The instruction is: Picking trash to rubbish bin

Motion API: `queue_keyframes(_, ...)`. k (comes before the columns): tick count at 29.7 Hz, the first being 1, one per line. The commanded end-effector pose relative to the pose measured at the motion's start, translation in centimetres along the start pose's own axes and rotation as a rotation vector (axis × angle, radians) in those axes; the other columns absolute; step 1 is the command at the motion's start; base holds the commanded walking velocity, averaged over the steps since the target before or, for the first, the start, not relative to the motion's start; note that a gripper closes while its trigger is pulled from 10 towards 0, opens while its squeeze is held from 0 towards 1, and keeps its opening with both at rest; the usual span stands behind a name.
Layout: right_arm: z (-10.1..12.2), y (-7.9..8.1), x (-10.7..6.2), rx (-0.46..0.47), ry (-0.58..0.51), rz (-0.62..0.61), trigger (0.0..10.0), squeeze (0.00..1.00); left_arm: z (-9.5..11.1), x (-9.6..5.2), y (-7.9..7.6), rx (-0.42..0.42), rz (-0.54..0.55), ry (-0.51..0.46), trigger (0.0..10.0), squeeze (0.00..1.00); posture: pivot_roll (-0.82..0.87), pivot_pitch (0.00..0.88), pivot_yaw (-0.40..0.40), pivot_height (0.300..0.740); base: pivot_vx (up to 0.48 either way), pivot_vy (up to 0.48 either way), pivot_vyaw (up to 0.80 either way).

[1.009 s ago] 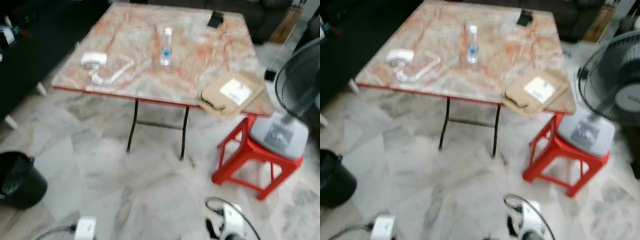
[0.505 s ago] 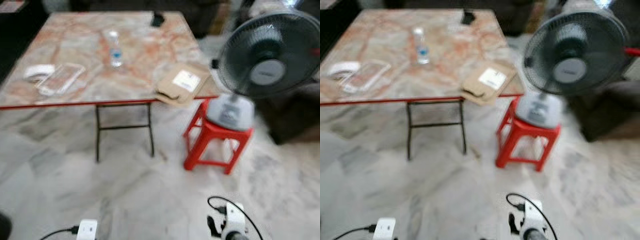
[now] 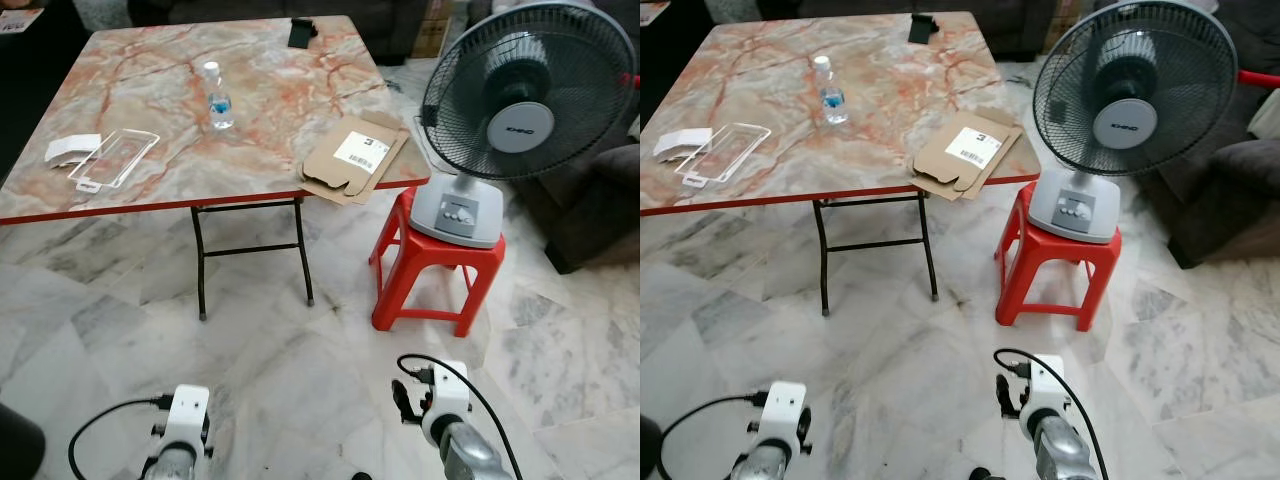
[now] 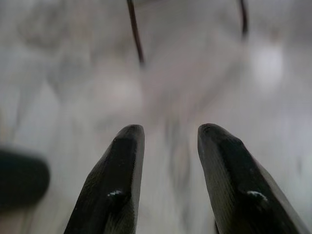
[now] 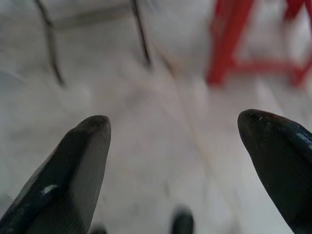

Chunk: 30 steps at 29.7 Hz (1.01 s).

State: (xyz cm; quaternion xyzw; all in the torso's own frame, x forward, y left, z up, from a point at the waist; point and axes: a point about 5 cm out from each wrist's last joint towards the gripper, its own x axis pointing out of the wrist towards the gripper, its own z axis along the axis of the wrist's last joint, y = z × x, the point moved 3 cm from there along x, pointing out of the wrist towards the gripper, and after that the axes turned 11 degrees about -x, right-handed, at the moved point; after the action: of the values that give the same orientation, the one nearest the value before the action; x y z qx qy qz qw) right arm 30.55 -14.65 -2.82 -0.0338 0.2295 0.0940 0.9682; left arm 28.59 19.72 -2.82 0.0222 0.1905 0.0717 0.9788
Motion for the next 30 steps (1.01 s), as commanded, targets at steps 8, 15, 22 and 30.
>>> queue_keyframes(8,9.8,2.0,1.4,-0.002,-0.378,0.051,10.0,0.00,8.5,0.6,-2.2,-0.098,-0.060,-0.352,10.0,0.00,0.07,0.168,0.000,0.740,0.000,0.000,0.00)
queue_keyframes(15,14.3,3.9,1.0,0.011,-0.554,0.100,10.0,0.00,14.3,-0.2,-4.3,-0.154,-0.094,-0.554,10.0,0.00,0.07,0.144,-0.007,0.740,0.000,0.000,0.00)
queue_keyframes(22,14.8,3.8,0.8,0.014,-0.575,0.095,10.0,0.00,14.9,-0.3,-4.6,-0.170,-0.097,-0.558,10.0,0.00,0.06,0.131,-0.010,0.740,0.183,0.000,0.40)
queue_keyframes(30,15.2,3.4,0.7,0.052,-0.584,0.094,10.0,0.00,15.4,-0.5,-4.2,-0.169,-0.091,-0.565,10.0,0.00,0.07,0.125,-0.009,0.740,0.264,0.000,0.00)
